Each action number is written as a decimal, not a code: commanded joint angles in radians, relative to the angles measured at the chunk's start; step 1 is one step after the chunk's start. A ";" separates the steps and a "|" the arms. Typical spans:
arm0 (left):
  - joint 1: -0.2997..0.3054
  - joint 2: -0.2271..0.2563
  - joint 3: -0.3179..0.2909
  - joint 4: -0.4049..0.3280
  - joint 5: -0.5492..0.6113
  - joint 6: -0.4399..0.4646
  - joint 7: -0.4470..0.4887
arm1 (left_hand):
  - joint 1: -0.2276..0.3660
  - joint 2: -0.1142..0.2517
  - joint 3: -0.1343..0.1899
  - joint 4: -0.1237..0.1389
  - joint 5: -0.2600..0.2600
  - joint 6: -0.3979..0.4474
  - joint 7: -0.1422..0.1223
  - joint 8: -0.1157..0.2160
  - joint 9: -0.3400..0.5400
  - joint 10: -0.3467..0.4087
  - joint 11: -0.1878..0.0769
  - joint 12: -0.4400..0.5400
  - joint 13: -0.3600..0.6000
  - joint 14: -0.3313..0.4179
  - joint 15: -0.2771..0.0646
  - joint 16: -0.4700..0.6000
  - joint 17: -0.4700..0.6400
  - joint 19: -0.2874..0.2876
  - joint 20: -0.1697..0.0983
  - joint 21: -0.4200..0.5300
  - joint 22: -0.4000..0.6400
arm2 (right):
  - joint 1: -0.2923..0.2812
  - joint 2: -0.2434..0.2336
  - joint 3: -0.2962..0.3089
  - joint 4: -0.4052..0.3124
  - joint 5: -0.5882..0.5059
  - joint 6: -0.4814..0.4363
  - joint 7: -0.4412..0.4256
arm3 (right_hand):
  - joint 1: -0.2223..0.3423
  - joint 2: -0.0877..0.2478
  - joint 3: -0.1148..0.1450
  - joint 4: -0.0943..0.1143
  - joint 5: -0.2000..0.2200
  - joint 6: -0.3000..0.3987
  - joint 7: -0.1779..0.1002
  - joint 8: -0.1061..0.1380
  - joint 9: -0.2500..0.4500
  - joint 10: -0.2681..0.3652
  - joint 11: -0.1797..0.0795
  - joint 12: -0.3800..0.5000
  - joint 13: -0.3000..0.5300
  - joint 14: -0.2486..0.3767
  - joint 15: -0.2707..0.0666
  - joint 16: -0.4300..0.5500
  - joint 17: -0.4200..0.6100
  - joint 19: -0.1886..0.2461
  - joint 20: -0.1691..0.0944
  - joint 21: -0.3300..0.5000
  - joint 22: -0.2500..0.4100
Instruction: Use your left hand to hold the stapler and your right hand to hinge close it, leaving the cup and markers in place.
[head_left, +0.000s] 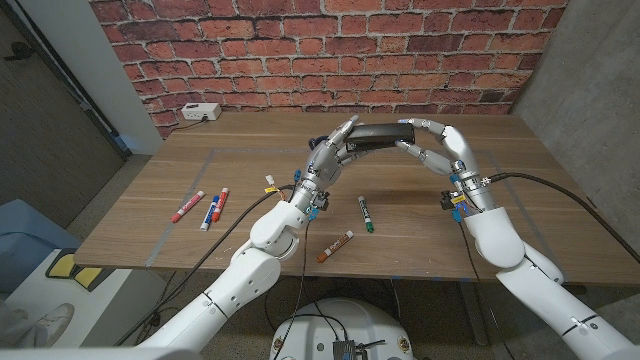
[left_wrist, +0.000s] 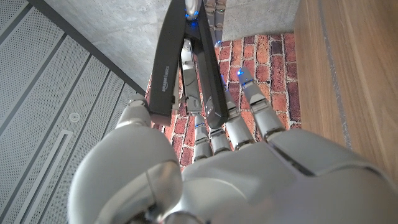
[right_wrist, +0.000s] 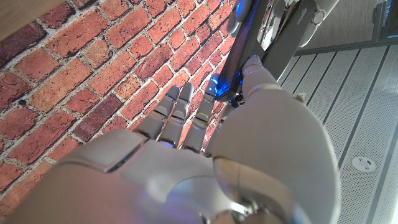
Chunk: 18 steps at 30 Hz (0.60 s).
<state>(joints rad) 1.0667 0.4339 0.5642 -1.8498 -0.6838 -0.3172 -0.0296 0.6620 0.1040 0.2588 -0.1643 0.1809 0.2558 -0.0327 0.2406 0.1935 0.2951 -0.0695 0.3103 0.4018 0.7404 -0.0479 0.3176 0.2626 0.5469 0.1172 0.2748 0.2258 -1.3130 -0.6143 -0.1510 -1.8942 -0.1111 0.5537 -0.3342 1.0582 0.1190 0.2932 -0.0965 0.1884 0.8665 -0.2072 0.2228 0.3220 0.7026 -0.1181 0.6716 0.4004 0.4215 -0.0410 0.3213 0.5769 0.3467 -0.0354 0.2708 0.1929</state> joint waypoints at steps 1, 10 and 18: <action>0.008 -0.010 -0.001 0.002 -0.003 -0.001 0.019 | 0.012 -0.001 0.007 0.002 0.007 0.031 0.006 0.011 0.003 0.018 0.000 0.008 0.007 0.035 -0.066 0.011 0.010 0.001 -0.006 0.007 0.007 | 0.008 -0.013 -0.005 0.007 0.046 0.020 0.047 | 0.050 0.060 0.017 0.010 -0.004 -0.011 0.012 -0.004 0.004 0.095 -0.087 -0.011 0.094 0.004 -0.191 -0.003 0.002 0.011 0.006 0.007 0.001; 0.011 -0.016 -0.006 0.012 -0.023 -0.010 0.011 | -0.019 -0.002 0.000 0.022 0.004 0.058 0.019 0.016 0.004 0.031 0.003 0.015 0.012 0.045 -0.064 0.010 0.015 -0.001 -0.008 0.015 0.013 | 0.017 -0.024 -0.012 0.009 0.046 0.010 0.073 | -0.044 -0.009 -0.058 0.015 -0.006 -0.091 0.037 -0.030 -0.007 0.027 -0.051 -0.072 0.042 -0.020 -0.175 -0.034 -0.024 0.022 0.075 0.005 -0.003; 0.018 -0.024 -0.013 0.020 -0.055 -0.012 0.006 | -0.058 -0.008 -0.011 0.041 -0.002 0.030 0.018 -0.002 0.004 0.043 0.000 0.020 0.018 0.051 -0.061 0.007 0.020 -0.002 -0.008 0.023 0.021 | 0.025 -0.044 -0.022 -0.001 0.052 -0.019 0.101 | -0.082 -0.029 -0.096 0.000 -0.003 -0.213 0.036 -0.040 -0.021 -0.085 -0.040 -0.161 0.004 -0.069 -0.165 -0.054 -0.043 0.005 0.097 -0.012 -0.004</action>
<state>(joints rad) 1.0750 0.4225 0.5621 -1.8457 -0.7078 -0.3229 -0.0170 0.6209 0.0973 0.2470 -0.1346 0.1809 0.2921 -0.0156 0.2429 0.1933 0.3286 -0.0717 0.3255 0.4155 0.7864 -0.0873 0.3268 0.2793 0.5429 0.1140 0.2902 0.2416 -1.2986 -0.6369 -0.1611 -1.8876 -0.0725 0.5678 -0.2838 0.9803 0.1124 0.2073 -0.0939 0.1883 0.6818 -0.1709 0.1843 0.3023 0.6472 -0.1676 0.5318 0.4105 0.3652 -0.0430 0.2735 0.5381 0.3515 0.0489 0.2657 0.1859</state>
